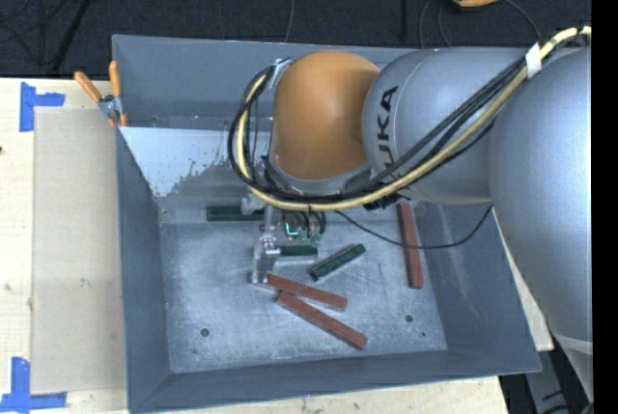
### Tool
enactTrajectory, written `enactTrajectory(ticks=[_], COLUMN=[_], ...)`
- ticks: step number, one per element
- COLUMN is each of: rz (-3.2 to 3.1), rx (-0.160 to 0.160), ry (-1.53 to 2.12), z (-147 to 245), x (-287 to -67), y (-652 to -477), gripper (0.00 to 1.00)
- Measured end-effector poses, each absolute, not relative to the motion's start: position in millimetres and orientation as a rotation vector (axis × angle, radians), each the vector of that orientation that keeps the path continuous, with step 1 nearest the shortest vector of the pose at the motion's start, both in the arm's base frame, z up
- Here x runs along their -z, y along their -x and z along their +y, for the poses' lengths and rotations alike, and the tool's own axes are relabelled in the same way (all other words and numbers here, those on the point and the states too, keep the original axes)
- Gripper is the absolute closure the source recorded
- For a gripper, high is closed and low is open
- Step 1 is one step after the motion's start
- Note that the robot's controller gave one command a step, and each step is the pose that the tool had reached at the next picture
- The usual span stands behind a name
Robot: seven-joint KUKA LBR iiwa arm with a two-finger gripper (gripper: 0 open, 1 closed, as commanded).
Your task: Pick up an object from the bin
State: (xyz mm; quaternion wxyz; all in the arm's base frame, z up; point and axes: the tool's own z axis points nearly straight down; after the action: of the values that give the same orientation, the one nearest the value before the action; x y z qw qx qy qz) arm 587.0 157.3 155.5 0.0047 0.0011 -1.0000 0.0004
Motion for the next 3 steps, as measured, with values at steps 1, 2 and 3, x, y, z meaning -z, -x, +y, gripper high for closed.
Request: enactTrajectory(ticks=[1,2,3], rz=[-3.140,-3.150,-3.150], rx=[0.001,0.018,0.019], ry=[0.001,0.129,0.131], z=[156.7,95.0,94.9], x=[-160.1,-76.5,-76.4], y=[-589.0,-569.7,-569.7], gripper=[0.00,1.00,1.00])
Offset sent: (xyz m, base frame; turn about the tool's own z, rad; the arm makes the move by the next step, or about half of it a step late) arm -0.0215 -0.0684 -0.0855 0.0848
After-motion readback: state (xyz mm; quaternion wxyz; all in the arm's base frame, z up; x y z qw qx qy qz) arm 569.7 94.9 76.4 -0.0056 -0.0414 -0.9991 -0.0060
